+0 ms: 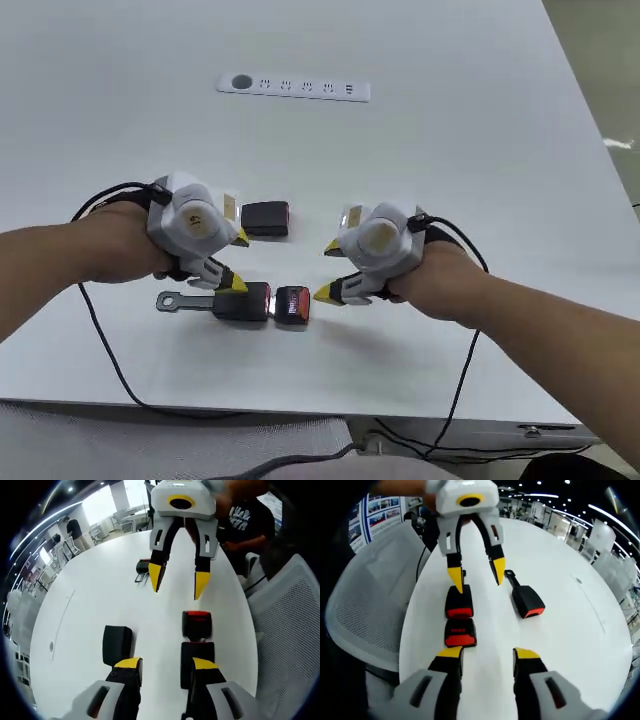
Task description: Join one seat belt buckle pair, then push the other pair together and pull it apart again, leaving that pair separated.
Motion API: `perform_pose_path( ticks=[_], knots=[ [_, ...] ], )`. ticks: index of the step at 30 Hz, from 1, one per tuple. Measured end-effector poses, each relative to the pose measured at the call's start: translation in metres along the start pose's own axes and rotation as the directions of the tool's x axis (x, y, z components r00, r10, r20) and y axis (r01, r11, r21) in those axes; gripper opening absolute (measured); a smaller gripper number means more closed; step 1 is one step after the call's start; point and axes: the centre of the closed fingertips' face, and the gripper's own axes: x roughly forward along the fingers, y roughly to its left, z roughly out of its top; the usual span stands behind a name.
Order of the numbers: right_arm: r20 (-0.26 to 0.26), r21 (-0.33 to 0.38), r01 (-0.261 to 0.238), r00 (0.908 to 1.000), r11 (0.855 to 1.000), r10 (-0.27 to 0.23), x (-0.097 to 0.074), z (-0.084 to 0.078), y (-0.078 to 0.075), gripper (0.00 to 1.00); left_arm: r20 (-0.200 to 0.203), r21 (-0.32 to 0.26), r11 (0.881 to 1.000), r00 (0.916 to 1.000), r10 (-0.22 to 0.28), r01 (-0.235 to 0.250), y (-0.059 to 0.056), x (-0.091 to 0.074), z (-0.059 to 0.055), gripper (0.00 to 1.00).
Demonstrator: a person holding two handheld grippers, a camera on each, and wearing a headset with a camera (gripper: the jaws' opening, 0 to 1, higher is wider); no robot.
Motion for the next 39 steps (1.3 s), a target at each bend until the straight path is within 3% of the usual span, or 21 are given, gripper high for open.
perform_pose_path(
  ticks=[10,16,21,24,28,32,33,36,38,39],
  knots=[
    [-0.088,-0.029,0.073,0.9932,0.997,-0.076,-0.021,-0.048,-0.046,0.41,-0.005,0.001,0.999,0.9992,0.039,-0.039,0.046,0.009,0.01,0.44],
    [-0.114,-0.013,0.11,0.9874,0.994,-0.11,-0.033,-0.072,-0.072,0.41,-0.017,0.019,0.999,0.9993,0.032,-0.031,0.057,0.025,0.009,0.46],
    [-0.103,0.048,0.145,0.9849,0.988,-0.139,-0.036,-0.086,-0.093,0.41,-0.024,0.039,0.998,0.9988,0.043,-0.043,0.067,0.034,0.011,0.49],
    [-0.123,0.057,0.128,0.9852,0.99,-0.12,-0.033,-0.099,-0.099,0.41,-0.02,0.029,0.999,0.9991,0.037,-0.036,0.076,0.036,0.009,0.51],
    [-0.158,0.058,0.074,0.9853,0.996,-0.064,-0.027,-0.114,-0.095,0.4,-0.041,0.036,0.999,0.9992,0.001,0.0,0.075,0.042,0.0,0.5],
    [-0.131,0.079,0.038,0.991,0.996,-0.027,-0.025,-0.112,-0.097,0.38,-0.051,0.054,0.997,0.997,-0.058,0.061,0.065,0.047,-0.003,0.42],
    [-0.133,0.078,0.024,0.9911,0.997,-0.013,-0.025,-0.113,-0.096,0.37,-0.05,0.109,0.993,0.9977,-0.046,0.051,0.067,0.048,-0.002,0.42],
    [-0.144,0.065,-0.002,0.9896,0.998,0.011,-0.025,-0.111,-0.094,0.36,-0.052,0.099,0.994,0.9976,-0.046,0.051,0.066,0.048,-0.002,0.35],
    [-0.15,0.063,-0.02,0.9883,0.998,0.029,-0.025,-0.112,-0.094,0.36,-0.066,0.13,0.989,0.9962,-0.058,0.066,0.064,0.051,-0.005,0.34],
    [-0.154,0.052,-0.027,0.9874,0.998,0.035,-0.025,-0.112,-0.093,0.35,-0.063,0.101,0.993,0.9962,-0.06,0.066,0.066,0.05,-0.005,0.34]
  ],
)
